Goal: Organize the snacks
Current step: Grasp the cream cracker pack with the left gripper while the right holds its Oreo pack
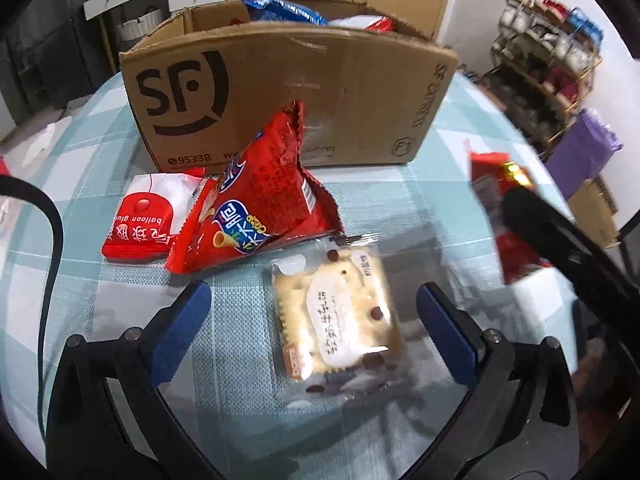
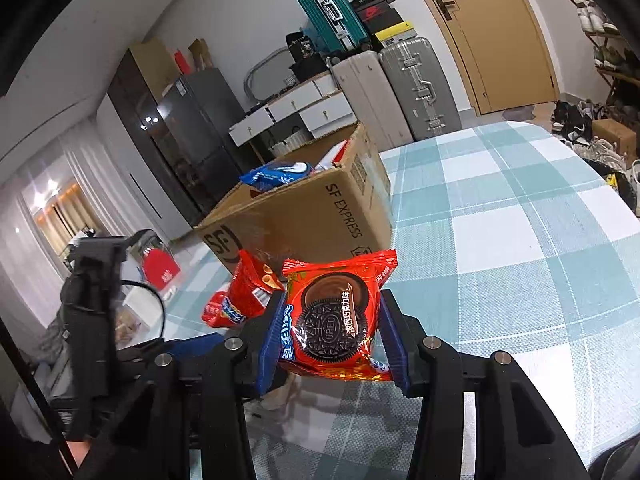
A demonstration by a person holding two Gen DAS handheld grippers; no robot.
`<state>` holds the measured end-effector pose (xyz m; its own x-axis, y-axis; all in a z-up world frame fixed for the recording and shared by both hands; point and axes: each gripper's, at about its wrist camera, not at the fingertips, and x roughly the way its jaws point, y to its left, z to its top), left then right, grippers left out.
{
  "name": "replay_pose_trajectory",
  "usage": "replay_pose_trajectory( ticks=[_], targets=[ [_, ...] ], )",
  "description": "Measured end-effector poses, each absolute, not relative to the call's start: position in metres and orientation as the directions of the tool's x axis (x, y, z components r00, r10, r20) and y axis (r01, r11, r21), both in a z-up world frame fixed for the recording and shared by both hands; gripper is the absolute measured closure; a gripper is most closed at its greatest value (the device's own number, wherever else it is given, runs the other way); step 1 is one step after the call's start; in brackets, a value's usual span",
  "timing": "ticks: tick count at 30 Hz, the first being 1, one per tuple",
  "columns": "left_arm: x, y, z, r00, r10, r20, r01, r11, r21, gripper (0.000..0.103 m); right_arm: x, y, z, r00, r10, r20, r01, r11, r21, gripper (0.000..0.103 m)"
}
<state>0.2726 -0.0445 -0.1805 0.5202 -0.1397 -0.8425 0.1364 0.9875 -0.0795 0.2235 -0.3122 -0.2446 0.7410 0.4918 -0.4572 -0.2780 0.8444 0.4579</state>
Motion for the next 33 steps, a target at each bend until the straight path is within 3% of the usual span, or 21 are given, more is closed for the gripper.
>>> replay_pose_trajectory(
  ticks=[4,6,9,11,21,33],
  targets=[
    [0.285,-0.056,-0.19,0.489,-0.108,-0.865,0.128,0.99,-0.052,0.002,0.219,-0.312,-0.241,0.748,0.506,-0.43,-0.301,0.835,0.46,0.058],
    [0.284,-0.057,-0.189,0.499,-0.084,-0.863,0.127,0.992,-0.024,0.01,0.218,-0.313,-0.24,0.749,0.509,-0.424,-0.305,0.833,0.461,0.058],
    [0.281,-0.06,-0.185,0.506,-0.117,-0.854,0.162,0.986,-0.039,0.027,0.217,-0.313,-0.24,0.75,0.509,-0.422,-0.303,0.832,0.464,0.058],
    [0.278,-0.063,-0.182,0.511,-0.118,-0.851,0.175,0.984,-0.031,0.045,0.216,-0.313,-0.239,0.75,0.51,-0.421,-0.303,0.831,0.467,0.058],
    [0.269,-0.045,-0.172,0.514,-0.2,-0.834,0.209,0.972,-0.104,0.046,0.214,-0.316,-0.239,0.764,0.498,-0.411,-0.289,0.833,0.472,0.058],
    [0.231,-0.007,-0.117,0.607,-0.222,-0.763,0.208,0.971,-0.117,0.046,0.208,-0.315,-0.232,0.777,0.48,-0.407,-0.284,0.845,0.454,0.058]
  ],
)
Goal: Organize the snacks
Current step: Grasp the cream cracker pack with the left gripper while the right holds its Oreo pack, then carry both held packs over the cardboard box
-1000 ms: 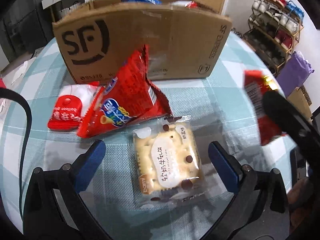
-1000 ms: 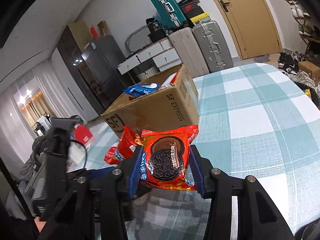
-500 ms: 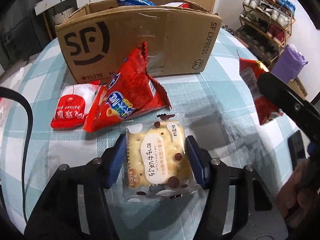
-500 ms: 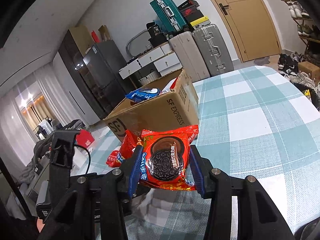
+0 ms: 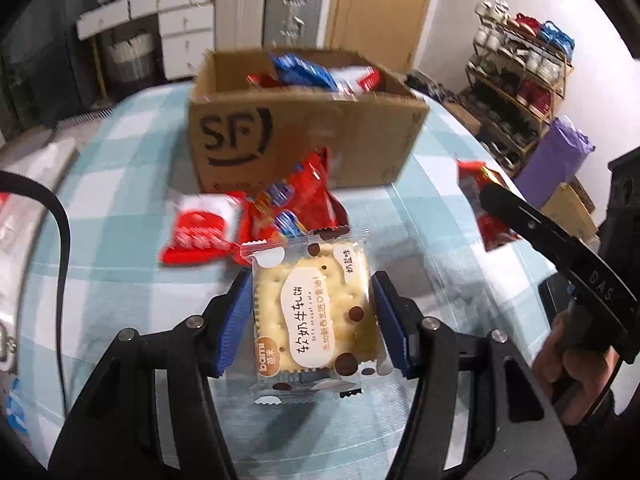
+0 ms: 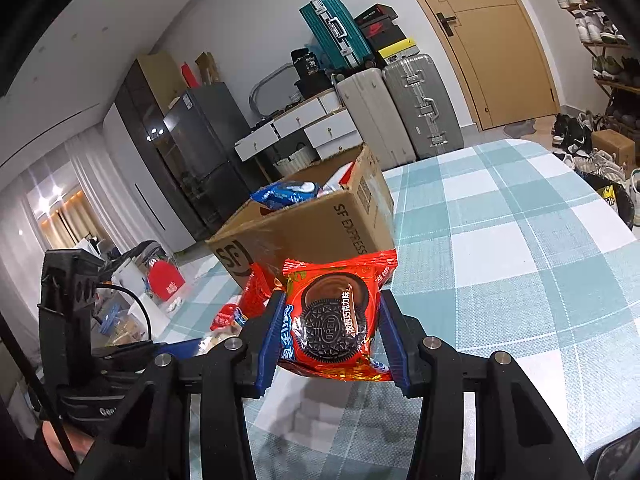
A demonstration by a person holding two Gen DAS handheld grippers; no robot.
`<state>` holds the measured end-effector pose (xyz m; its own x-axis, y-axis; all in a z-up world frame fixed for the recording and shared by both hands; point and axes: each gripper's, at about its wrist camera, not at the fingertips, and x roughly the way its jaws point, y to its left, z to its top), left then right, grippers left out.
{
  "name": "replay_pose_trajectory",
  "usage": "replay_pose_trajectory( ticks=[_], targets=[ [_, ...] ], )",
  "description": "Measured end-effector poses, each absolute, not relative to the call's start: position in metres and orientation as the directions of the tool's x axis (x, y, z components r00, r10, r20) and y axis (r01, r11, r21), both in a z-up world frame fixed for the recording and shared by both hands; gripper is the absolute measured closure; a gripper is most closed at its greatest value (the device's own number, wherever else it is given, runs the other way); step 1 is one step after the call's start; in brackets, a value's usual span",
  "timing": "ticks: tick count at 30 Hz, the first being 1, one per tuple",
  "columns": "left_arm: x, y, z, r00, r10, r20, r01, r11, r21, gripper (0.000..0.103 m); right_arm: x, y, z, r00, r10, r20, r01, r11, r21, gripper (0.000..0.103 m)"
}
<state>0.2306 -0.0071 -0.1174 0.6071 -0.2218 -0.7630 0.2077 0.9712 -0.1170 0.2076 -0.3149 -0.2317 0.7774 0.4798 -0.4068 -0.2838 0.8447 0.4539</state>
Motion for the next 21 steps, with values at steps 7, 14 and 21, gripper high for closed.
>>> replay_pose_trajectory(
  ticks=[7,14,21],
  targets=[
    [0.228,0.007,-0.077,0.667,-0.224,-0.711,0.216,0.971,-0.104,0.046,0.202,-0.307,-0.191,0.775,0.504,-0.382,-0.35,0.845,0.404,0.058],
    [0.236,0.014,-0.012,0.728,-0.229,-0.646,0.247,0.967,-0.064,0.046,0.215,-0.296,-0.132,0.712,0.609,-0.351,-0.46,0.781,0.423,0.058],
    [0.268,0.033,0.046,0.717,-0.267,-0.643,0.254,0.96,-0.115,0.046,0.25,-0.295,-0.066,0.686,0.652,-0.324,-0.482,0.74,0.469,0.058]
  ],
)
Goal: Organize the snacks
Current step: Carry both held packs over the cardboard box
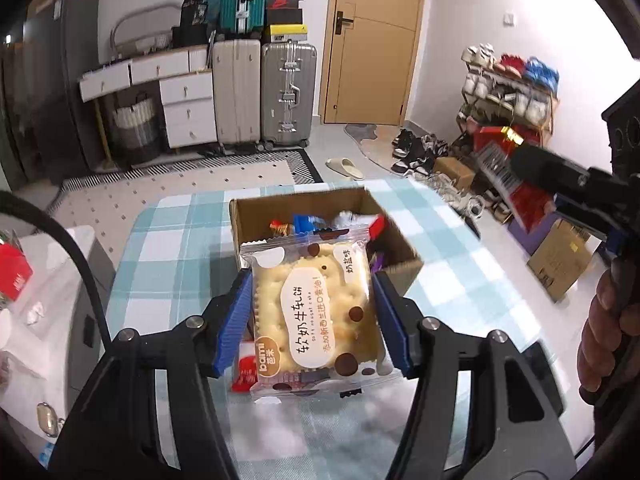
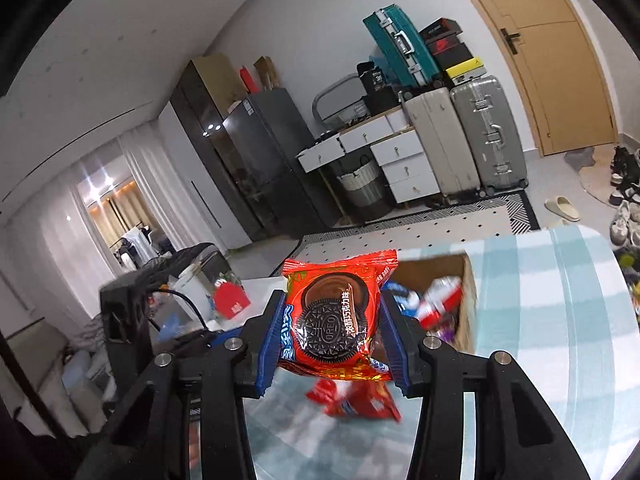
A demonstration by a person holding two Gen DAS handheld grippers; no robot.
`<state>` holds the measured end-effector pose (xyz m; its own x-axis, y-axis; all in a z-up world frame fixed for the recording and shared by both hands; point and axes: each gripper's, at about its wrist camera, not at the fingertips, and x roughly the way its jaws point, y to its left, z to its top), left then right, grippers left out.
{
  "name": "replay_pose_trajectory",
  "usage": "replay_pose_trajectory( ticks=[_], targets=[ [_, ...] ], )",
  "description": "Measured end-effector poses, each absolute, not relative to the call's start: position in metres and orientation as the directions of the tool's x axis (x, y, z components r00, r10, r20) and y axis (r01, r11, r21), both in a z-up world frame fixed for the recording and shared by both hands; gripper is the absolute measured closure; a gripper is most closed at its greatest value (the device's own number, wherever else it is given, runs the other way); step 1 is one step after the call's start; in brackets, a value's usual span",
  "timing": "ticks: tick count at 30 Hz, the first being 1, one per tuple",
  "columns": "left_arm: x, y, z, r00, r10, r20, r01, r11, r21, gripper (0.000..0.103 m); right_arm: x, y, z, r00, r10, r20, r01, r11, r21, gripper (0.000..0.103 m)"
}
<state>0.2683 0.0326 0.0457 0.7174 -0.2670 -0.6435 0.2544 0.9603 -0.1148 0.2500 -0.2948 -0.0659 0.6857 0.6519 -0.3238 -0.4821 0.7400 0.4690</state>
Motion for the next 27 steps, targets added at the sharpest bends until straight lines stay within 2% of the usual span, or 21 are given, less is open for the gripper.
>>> replay_pose_trajectory(
  ticks=[3,8,14,20,22,27],
  targets=[
    [0.29,0.046,0.066,0.701,-0.283,-0.654,0.249,0.957,-0.147,0.046,0.268,-0.285,-0.03,0.689,0.64,-0.34,-0.493,0.758,0.427,0.058],
    [0.323,0.051,0.093,0.717,-0.243,-0.653,0.244,0.966,-0.091,0.046,0.293,-0.271,0.012,0.689,0.634,-0.352,-0.502,0.767,0.399,0.058],
    [0.364,0.05,0.107,0.695,-0.257,-0.672,0.258,0.961,-0.1,0.046,0.327,-0.266,0.032,0.71,0.593,-0.379,-0.466,0.8,0.378,0.058],
    [0.409,0.039,0.082,0.645,-0.282,-0.71,0.263,0.954,-0.14,0.046,0.366,-0.257,0.014,0.707,0.558,-0.435,-0.429,0.827,0.363,0.058],
    [0.423,0.035,0.066,0.619,-0.29,-0.73,0.259,0.953,-0.158,0.046,0.385,-0.254,-0.002,0.687,0.547,-0.479,-0.411,0.836,0.365,0.058],
    [0.444,0.021,0.034,0.601,-0.269,-0.753,0.261,0.956,-0.133,0.046,0.419,-0.251,-0.042,0.647,0.518,-0.56,-0.355,0.854,0.38,0.058]
  ],
)
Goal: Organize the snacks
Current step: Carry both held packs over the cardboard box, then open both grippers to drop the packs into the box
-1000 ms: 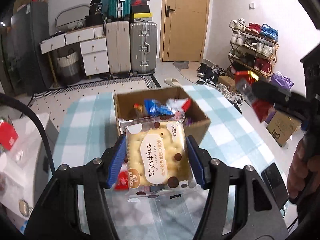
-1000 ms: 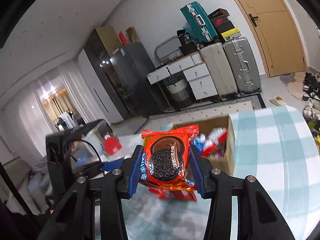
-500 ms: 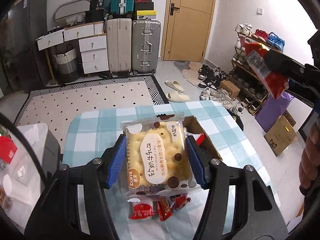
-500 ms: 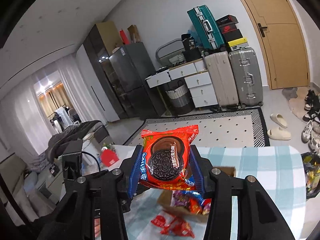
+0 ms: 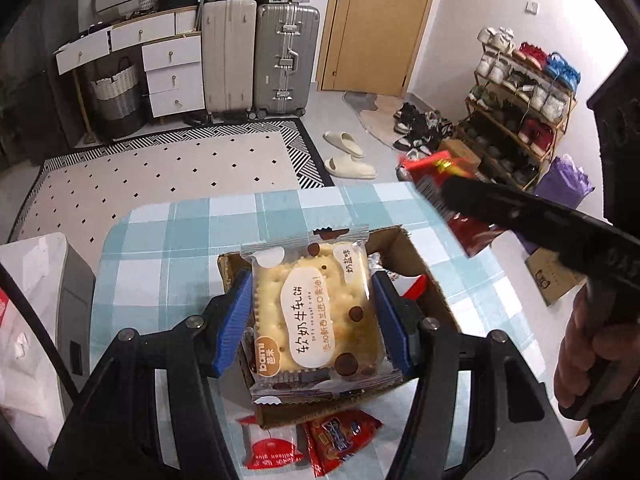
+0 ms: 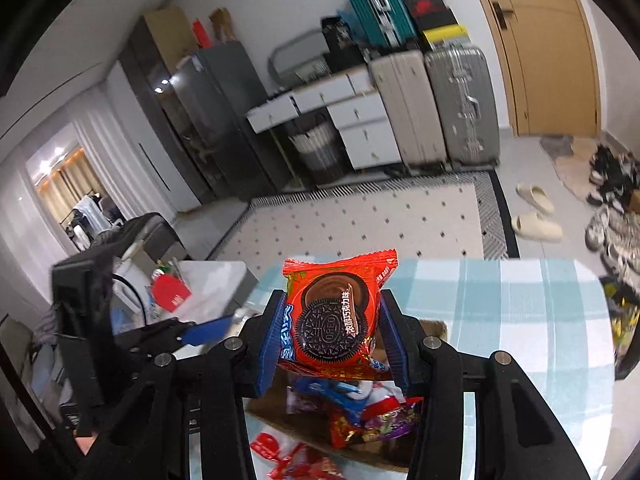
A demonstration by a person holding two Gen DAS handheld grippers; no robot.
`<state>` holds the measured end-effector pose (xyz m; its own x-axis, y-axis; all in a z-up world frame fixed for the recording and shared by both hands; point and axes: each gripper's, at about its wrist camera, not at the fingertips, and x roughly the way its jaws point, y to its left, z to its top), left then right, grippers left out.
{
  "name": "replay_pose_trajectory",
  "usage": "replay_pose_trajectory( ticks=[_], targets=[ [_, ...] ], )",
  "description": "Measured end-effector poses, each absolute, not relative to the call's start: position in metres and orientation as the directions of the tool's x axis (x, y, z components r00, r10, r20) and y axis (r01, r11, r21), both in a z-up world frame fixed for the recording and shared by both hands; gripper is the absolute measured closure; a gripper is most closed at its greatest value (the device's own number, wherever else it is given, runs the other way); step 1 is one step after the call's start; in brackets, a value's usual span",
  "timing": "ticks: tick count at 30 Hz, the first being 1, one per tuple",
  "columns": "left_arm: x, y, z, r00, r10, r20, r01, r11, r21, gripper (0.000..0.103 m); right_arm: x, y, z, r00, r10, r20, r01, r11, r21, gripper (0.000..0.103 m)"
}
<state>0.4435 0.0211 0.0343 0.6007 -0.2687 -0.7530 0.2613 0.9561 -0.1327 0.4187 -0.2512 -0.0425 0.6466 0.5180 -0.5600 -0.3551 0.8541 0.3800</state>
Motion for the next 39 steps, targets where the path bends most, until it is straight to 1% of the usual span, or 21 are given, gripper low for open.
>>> replay_pose_trajectory(
  ticks=[4,8,13,15,23,25,29,31,35,39],
  targets=[
    [0.457,0.015,0.015,0.578,-0.274,-0.768,0.261,0.955,-0.144,0.046,0.435,-0.247,-0.071,0.617,0.499,-0.608,-0.336,0.866,0.37,0.058],
    [0.473,0.014,-0.005,0.558,-0.271,-0.785,0.241,0.957,-0.16,0.046,0.449,-0.245,-0.092,0.595,0.491,-0.637,-0.317,0.871,0.375,0.057],
    [0.495,0.022,-0.031,0.524,-0.291,-0.801,0.209,0.955,-0.21,0.046,0.458,-0.241,-0.11,0.564,0.492,-0.664,-0.311,0.871,0.381,0.057],
    [0.501,0.023,-0.039,0.515,-0.271,-0.813,0.195,0.961,-0.197,0.046,0.461,-0.238,-0.117,0.554,0.48,-0.68,-0.312,0.877,0.365,0.057],
    [0.523,0.027,-0.063,0.442,-0.311,-0.841,0.172,0.95,-0.261,0.046,0.471,-0.233,-0.139,0.52,0.44,-0.732,-0.295,0.897,0.329,0.057],
    [0.526,0.028,-0.066,0.422,-0.326,-0.846,0.166,0.945,-0.281,0.046,0.471,-0.233,-0.14,0.52,0.436,-0.734,-0.295,0.899,0.324,0.056],
    [0.524,0.027,-0.067,0.408,-0.313,-0.858,0.172,0.949,-0.265,0.046,0.467,-0.236,-0.139,0.532,0.439,-0.724,-0.295,0.898,0.327,0.056],
    [0.519,0.026,-0.064,0.426,-0.295,-0.855,0.178,0.954,-0.241,0.046,0.465,-0.238,-0.137,0.538,0.442,-0.718,-0.295,0.896,0.33,0.056],
    [0.507,0.026,-0.057,0.44,-0.304,-0.845,0.181,0.952,-0.248,0.046,0.453,-0.244,-0.123,0.574,0.446,-0.687,-0.303,0.895,0.329,0.054],
    [0.487,0.027,-0.046,0.493,-0.267,-0.828,0.183,0.962,-0.201,0.046,0.439,-0.248,-0.107,0.594,0.472,-0.651,-0.317,0.882,0.349,0.053]
  ],
)
